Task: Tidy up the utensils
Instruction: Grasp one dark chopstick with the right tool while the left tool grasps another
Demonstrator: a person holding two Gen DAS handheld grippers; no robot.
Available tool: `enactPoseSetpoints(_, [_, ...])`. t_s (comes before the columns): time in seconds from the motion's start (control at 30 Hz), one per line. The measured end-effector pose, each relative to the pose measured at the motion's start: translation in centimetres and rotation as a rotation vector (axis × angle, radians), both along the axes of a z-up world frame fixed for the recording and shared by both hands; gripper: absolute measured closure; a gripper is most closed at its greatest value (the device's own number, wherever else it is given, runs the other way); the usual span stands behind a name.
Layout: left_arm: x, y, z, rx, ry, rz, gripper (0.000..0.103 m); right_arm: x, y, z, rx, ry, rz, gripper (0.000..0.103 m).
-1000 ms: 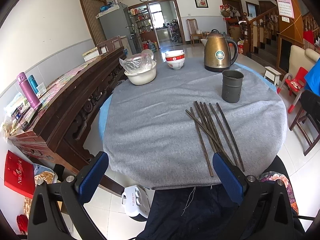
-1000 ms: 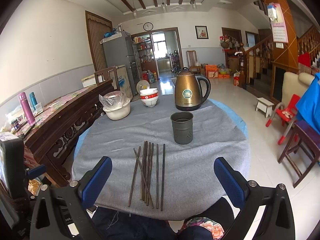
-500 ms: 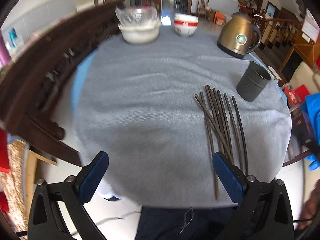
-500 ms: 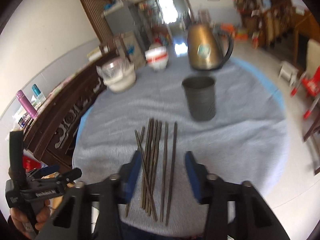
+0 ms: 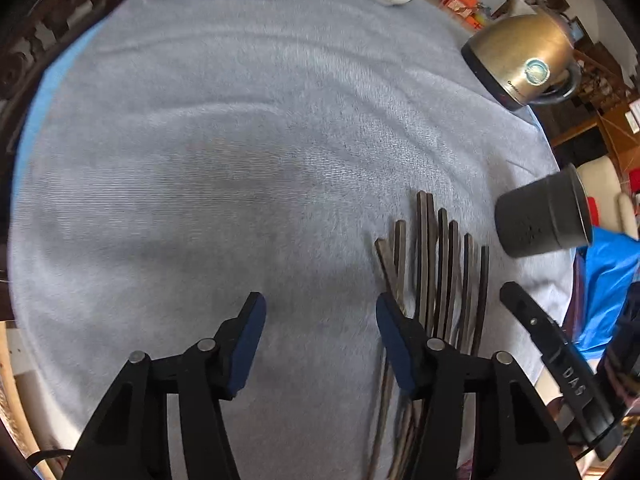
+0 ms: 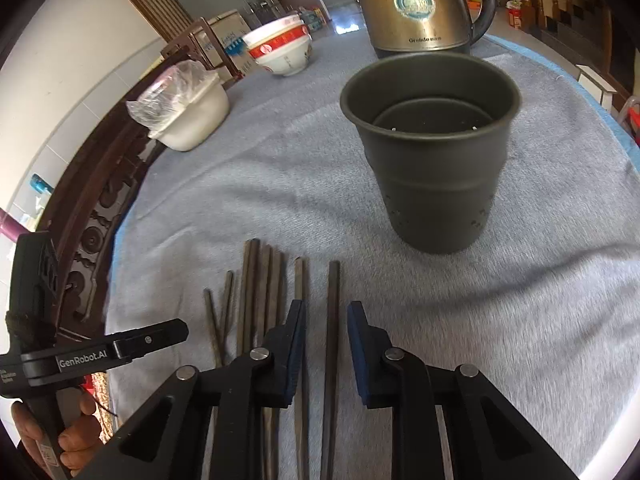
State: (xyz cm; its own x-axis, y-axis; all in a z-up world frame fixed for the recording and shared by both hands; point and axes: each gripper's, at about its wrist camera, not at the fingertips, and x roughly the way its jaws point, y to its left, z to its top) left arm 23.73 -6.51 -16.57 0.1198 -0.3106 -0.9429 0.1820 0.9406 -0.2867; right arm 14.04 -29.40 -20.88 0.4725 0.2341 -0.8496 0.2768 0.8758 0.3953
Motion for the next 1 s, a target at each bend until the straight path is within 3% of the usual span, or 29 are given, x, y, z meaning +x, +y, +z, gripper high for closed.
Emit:
enactPoseSetpoints(0.27, [1.4,-1.8,-0.9,-0.024,0.052,0.013,0.045,2.1,0.0,-1.9,-0.003,0.072,0.016,0.088])
enactPoseSetpoints(0.4, [1.9,-2.8,-1.0,-0.032,0.065,0.022,0.054,2.5,0.3,-2.4,-0.026,0.083,0.023,0.094])
enactPoseSetpoints(0.5, [2.1,-3.8,-1.5,-0.058,0.095,0.018,0.068,2.6,0.4,-2.4,-0.035,0.078,0.03,0.095])
enactPoseSetpoints(0.57, [2.8,-4.2,-1.6,-0.07,0.108,0.014,0.069,2.8,0.6,-2.4,-0.038,0.074,0.032,0.095])
enactPoseSetpoints(0.77, [3.6,-5.7,-2.3,-0.082,0.115,0.023,0.091,2.4,0.9,-0.7,-0.047,0.005,0.035,0.095])
enactPoseSetpoints(1.0, [3.5,-5.0,-1.2,-0.103,0.069,0.04,0.094,0.5,0.5,2.9,-0.047,-0.101,0.03,0.095])
